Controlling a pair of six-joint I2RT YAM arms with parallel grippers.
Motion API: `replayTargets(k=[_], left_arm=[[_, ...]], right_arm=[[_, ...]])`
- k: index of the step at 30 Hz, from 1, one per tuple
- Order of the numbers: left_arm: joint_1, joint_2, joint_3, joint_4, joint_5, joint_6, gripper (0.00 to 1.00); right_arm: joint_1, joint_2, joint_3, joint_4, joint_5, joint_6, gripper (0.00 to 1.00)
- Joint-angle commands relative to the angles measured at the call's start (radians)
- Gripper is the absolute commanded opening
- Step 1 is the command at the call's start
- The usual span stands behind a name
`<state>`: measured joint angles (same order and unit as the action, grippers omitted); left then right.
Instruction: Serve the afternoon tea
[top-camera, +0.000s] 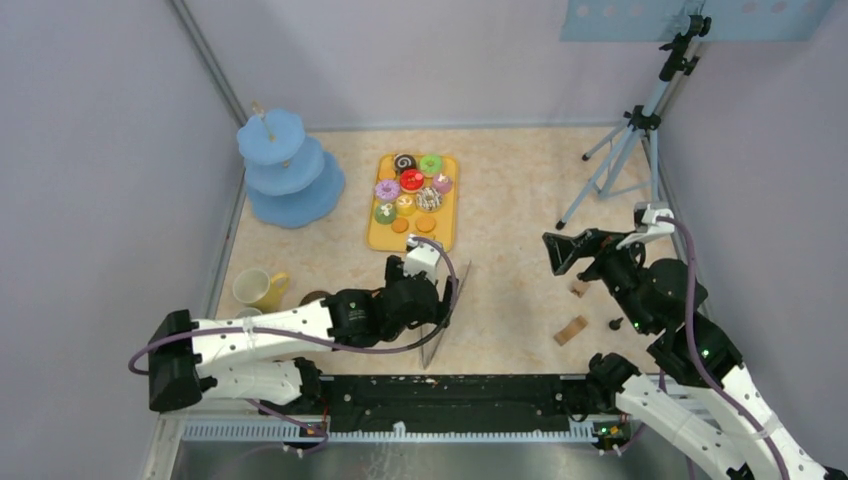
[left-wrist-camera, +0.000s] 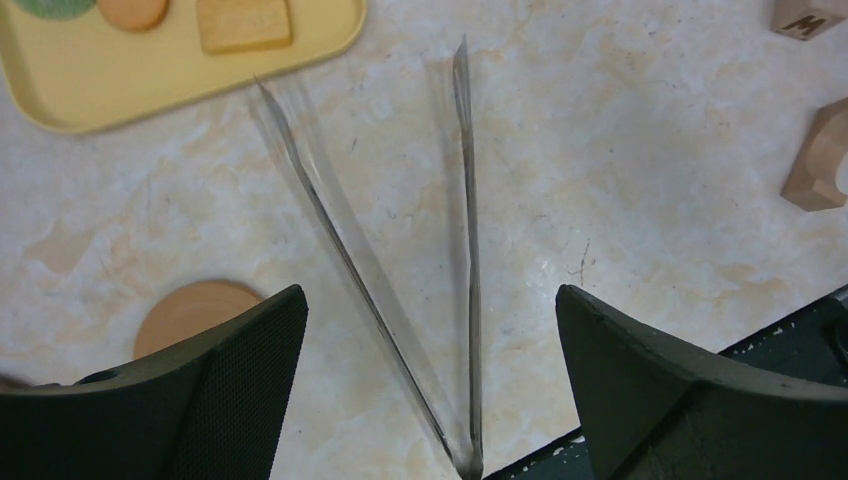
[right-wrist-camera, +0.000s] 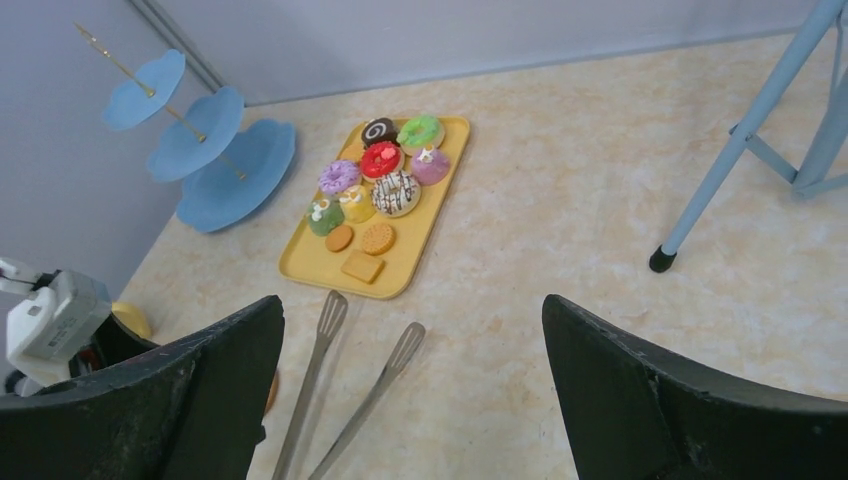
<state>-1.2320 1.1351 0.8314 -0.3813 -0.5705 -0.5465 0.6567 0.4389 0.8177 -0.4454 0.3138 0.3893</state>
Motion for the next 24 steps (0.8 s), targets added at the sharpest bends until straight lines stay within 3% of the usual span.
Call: replayTargets(k=[1, 9, 14, 24], left_arm=[[-0.007, 0.005, -0.082, 0.023, -0.021, -0.238, 0.99], [-0.031, 0.105, -0.200, 0.181, 0.067, -0.355, 0.99], [-0.032, 0.164, -0.213, 0.256, 0.093, -0.340, 0.99], [-0.031, 0.308, -0.192, 0.303, -0.003, -0.277, 0.99]], right_arm=[[-0.006, -0.024, -0.015, 0.002, 0.028, 0.014, 0.98], [-0.006, -0.022, -0.061, 0.047, 0.018, 0.022, 0.98], [-0.006, -0.017, -0.071, 0.051, 0.018, 0.031, 0.98], [-0.006, -0.047, -0.088, 0.041, 0.021, 0.036, 0.98]])
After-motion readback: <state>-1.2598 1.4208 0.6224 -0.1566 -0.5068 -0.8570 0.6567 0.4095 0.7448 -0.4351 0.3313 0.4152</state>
